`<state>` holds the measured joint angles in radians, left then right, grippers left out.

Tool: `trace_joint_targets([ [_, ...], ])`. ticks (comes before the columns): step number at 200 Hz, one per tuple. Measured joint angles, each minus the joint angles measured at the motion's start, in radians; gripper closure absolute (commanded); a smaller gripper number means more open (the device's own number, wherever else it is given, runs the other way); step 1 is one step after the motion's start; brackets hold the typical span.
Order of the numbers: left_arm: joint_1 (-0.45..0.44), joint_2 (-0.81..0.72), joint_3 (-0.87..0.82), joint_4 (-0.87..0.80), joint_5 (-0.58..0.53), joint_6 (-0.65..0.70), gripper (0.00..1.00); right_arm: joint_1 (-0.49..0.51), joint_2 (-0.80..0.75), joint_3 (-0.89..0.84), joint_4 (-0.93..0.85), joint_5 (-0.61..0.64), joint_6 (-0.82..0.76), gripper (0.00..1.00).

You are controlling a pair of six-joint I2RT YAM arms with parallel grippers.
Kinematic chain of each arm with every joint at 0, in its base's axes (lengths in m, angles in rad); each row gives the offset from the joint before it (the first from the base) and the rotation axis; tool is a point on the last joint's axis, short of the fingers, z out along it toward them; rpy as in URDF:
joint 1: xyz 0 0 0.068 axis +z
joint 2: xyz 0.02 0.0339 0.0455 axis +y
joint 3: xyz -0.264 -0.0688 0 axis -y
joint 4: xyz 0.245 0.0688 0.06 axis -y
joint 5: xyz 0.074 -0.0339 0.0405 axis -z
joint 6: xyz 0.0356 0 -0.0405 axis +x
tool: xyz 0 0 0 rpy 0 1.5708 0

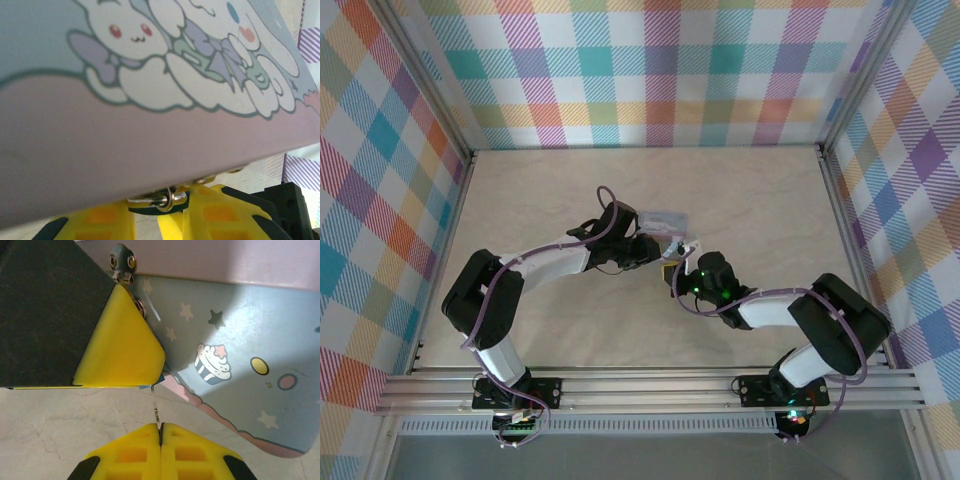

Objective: Unlock the padlock with the key

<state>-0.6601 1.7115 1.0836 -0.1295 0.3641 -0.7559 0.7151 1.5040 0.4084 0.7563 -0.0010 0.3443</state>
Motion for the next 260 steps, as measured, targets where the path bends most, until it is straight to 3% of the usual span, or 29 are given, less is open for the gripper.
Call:
trace_joint_targets([
  [161, 0.003, 0.000, 0.002, 0.002, -0.018, -0.037, 0.94, 0.006, 0.074, -0.005, 0.118, 0.038, -0.086, 1.00],
  [260, 0.003, -0.008, 0.001, 0.008, -0.024, -0.011, 0.94, -0.059, 0.082, -0.004, 0.137, -0.117, 0.000, 1.00],
])
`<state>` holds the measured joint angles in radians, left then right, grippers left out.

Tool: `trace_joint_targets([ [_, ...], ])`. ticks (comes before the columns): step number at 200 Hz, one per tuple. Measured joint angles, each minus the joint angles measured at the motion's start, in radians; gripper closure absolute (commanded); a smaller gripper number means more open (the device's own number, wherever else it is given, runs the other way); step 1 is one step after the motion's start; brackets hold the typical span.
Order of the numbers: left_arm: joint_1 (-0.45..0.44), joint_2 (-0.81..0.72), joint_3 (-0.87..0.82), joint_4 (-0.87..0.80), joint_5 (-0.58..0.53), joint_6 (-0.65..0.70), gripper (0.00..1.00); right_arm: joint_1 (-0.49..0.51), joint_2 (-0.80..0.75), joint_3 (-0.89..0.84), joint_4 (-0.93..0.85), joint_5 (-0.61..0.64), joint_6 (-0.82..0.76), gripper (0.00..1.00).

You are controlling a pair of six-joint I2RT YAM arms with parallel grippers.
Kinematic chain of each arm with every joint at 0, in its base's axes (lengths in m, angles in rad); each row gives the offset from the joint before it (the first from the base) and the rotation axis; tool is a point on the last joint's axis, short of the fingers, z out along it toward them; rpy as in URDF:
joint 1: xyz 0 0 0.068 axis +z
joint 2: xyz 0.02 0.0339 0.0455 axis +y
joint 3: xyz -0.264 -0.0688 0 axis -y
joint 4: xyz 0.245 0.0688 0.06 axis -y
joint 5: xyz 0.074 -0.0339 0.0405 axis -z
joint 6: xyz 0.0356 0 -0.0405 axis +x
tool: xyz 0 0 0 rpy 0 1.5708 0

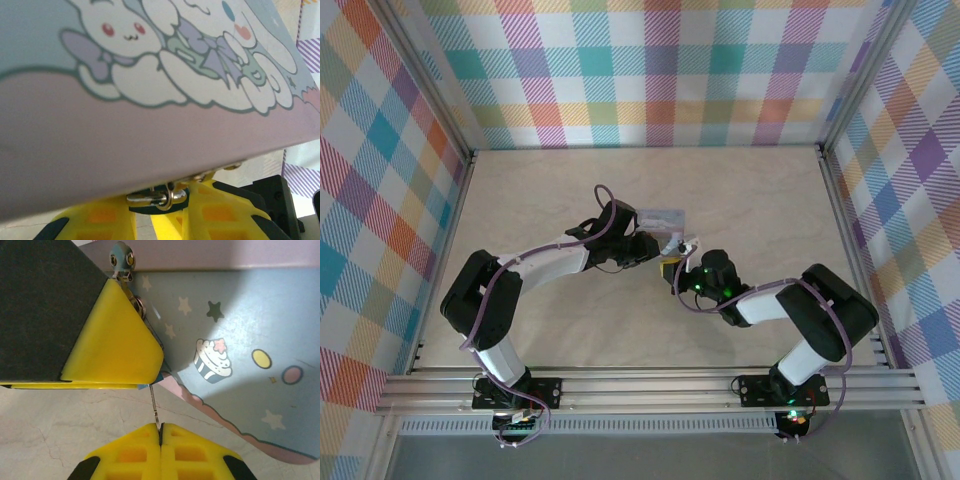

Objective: Unlock the padlock with the key

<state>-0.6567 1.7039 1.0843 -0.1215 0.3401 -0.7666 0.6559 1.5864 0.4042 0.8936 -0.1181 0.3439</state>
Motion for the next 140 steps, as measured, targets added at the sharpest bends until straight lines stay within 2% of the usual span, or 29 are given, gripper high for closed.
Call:
trace_joint_targets([
  [60, 0.000, 0.000, 0.000, 0.000, 0.000, 0.027, 0.95, -0.033, 0.000, 0.002, -0.001, -0.067, 0.015, 1.00],
  [140, 0.000, 0.000, 0.000, 0.000, -0.001, 0.031, 0.95, -0.040, 0.000, 0.014, -0.028, -0.085, 0.014, 1.00],
])
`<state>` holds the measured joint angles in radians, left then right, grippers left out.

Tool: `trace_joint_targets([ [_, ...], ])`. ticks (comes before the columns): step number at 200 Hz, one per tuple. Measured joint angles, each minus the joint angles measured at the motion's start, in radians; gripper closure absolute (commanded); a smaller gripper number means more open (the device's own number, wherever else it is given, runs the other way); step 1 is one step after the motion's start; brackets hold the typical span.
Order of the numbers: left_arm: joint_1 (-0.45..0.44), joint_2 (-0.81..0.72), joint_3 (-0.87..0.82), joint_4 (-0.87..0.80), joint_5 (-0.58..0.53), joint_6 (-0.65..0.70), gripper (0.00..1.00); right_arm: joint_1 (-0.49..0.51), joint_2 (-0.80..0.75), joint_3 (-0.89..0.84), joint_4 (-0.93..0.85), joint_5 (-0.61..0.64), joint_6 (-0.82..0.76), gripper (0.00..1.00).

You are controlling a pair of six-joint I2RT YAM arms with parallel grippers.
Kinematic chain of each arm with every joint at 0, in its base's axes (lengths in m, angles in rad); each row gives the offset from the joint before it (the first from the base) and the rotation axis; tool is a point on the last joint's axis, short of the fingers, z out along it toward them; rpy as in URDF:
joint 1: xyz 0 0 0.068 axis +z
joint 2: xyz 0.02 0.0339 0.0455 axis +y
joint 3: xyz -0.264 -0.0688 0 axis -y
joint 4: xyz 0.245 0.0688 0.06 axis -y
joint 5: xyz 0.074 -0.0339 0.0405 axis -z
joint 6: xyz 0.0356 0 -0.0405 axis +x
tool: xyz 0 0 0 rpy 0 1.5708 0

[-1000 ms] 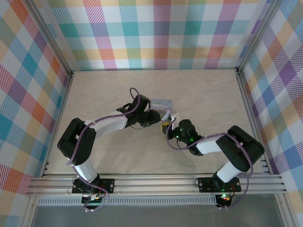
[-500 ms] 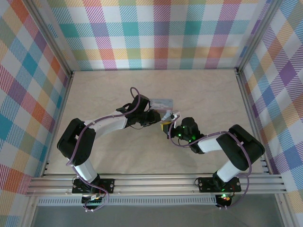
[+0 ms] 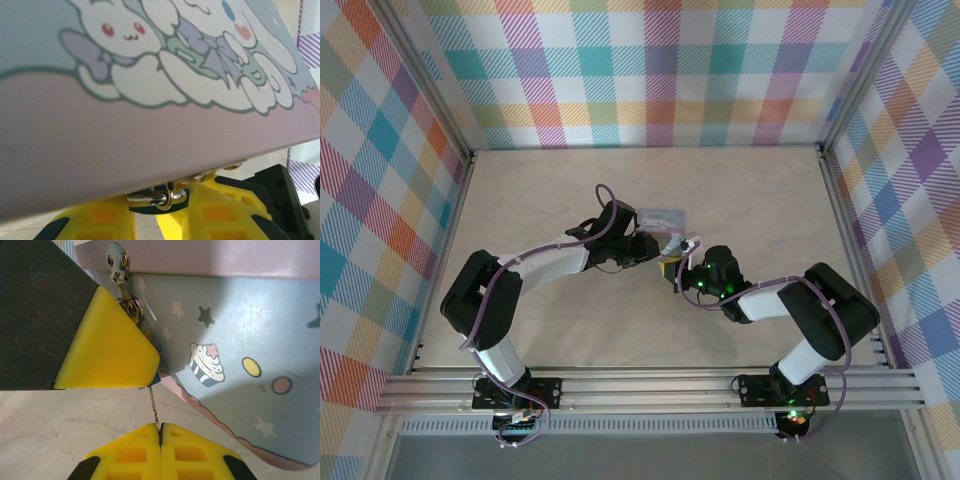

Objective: Unlock the padlock with the key

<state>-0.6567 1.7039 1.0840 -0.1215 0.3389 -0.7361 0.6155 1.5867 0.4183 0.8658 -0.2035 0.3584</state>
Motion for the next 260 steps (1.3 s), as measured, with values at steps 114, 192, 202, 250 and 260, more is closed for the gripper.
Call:
trace_joint_targets([
  [114, 0.000, 0.000, 0.000, -0.001, 0.009, 0.000, 0.95, -0.022, -0.009, 0.002, -0.015, -0.034, -0.007, 1.00],
  [192, 0.000, 0.000, 0.000, -0.004, 0.004, 0.012, 0.95, -0.027, -0.009, 0.021, -0.047, -0.045, -0.023, 1.00],
  [202, 0.000, 0.000, 0.000, -0.004, 0.004, 0.012, 0.95, -0.027, -0.009, 0.024, -0.052, -0.045, -0.027, 1.00],
  [250, 0.000, 0.000, 0.000, -0.007, 0.014, 0.012, 0.96, -0.027, -0.013, 0.031, -0.073, -0.044, -0.053, 1.00],
  [260, 0.000, 0.000, 0.000, -0.007, 0.018, 0.013, 0.96, -0.027, -0.018, 0.031, -0.078, -0.044, -0.061, 1.00],
])
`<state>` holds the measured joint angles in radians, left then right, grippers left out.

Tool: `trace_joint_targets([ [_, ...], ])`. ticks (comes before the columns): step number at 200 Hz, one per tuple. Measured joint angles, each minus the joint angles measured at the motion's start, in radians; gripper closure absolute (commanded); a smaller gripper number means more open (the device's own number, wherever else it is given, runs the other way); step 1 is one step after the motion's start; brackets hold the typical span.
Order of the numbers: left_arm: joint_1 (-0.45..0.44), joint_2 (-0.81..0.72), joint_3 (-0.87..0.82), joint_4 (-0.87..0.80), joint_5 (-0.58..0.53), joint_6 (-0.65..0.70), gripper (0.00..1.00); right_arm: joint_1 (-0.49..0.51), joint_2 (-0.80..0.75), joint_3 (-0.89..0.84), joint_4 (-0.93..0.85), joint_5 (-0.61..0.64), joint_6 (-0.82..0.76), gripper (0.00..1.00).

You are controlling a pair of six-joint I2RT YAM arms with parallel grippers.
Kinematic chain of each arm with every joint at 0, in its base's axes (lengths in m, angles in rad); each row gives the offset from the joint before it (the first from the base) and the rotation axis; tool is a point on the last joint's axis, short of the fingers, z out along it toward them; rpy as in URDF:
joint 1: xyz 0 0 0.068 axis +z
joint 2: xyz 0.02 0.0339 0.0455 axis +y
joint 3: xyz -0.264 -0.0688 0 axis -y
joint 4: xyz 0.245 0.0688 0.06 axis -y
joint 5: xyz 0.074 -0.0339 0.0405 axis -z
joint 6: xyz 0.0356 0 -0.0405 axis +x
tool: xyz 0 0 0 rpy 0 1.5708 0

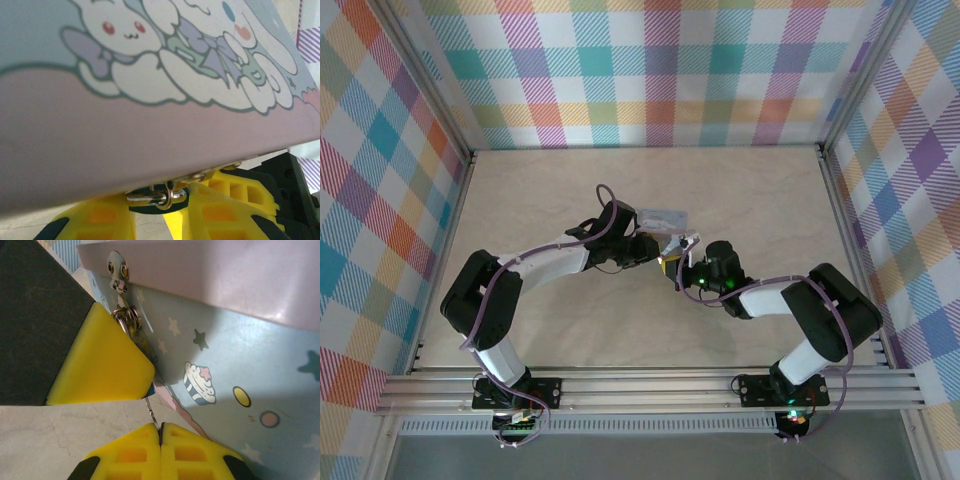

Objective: Unlock the padlock with the key

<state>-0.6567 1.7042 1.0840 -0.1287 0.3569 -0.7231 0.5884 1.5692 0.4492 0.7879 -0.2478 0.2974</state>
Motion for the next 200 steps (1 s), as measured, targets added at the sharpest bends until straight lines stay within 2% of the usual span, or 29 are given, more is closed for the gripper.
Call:
trace_joint_targets([
  [63, 0.000, 0.000, 0.000, 0.000, 0.019, -0.002, 0.96, 0.000, -0.003, 0.000, 0.005, -0.001, -0.013, 1.00],
  [139, 0.000, 0.008, 0.000, 0.026, 0.027, -0.002, 0.96, -0.001, 0.004, 0.000, 0.040, -0.003, 0.047, 1.00],
  [200, 0.019, 0.076, -0.021, 0.076, 0.040, -0.021, 0.96, 0.003, 0.141, 0.000, 0.137, 0.009, 0.117, 1.00],
])
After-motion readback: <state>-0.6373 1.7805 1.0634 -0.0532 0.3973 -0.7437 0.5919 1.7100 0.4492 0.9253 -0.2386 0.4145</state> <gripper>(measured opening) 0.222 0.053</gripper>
